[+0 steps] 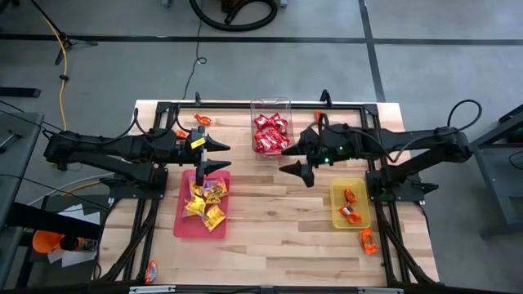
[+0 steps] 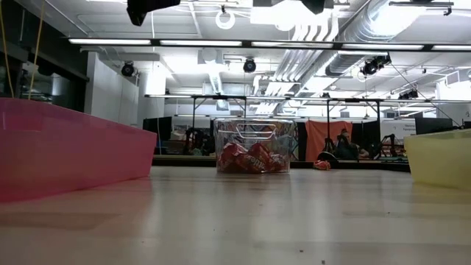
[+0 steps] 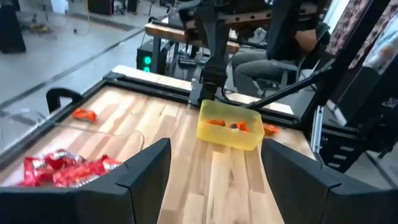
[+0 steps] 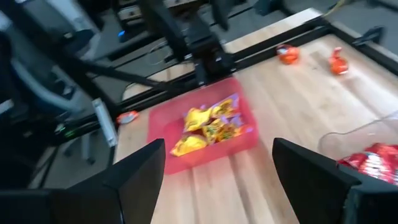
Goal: Sort candy
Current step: Put the orange candy into the yellow bin
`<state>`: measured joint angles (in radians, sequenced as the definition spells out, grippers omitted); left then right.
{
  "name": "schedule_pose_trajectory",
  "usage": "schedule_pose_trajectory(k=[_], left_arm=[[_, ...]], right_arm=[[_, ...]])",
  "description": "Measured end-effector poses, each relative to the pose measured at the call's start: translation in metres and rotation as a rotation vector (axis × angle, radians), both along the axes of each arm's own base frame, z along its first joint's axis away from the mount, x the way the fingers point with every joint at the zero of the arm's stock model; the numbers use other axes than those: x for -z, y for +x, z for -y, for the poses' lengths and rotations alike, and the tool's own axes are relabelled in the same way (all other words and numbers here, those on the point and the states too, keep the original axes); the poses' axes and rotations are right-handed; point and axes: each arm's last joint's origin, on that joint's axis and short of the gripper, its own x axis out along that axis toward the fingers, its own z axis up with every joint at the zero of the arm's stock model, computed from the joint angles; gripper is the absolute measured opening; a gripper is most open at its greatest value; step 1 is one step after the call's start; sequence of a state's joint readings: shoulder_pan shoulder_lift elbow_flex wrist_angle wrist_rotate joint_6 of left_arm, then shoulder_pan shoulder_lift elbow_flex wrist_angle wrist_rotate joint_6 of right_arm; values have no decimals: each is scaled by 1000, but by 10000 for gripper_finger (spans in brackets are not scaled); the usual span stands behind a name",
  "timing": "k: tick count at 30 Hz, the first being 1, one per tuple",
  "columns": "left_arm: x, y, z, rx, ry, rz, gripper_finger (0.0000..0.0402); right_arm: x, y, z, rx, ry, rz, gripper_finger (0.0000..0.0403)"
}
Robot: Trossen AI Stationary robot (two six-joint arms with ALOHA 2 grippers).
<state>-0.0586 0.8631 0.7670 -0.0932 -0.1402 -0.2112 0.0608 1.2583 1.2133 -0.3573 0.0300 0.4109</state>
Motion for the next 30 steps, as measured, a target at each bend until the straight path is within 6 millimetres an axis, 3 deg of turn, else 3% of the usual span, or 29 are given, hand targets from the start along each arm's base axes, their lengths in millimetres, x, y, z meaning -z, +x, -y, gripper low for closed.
schedule_pose_trajectory(k=[6,10,17,22,30], left_arm=[[4,2,0,-25,-203,-20,239],[9,9,-8,-148,-233,-211,239],[21,21,-70,-531,-281,-815,239],[50,18,-119,-718,-363,-1093,239],[87,6,-166,-725,-306,-1416,239]], right_arm=[[0,-1,0,82,-62,1,291],[1,-2,11,97,-139,-24,291],[11,-8,49,125,-245,-150,291],[18,-18,80,152,-244,-246,291],[22,-25,105,126,-214,-271,291]])
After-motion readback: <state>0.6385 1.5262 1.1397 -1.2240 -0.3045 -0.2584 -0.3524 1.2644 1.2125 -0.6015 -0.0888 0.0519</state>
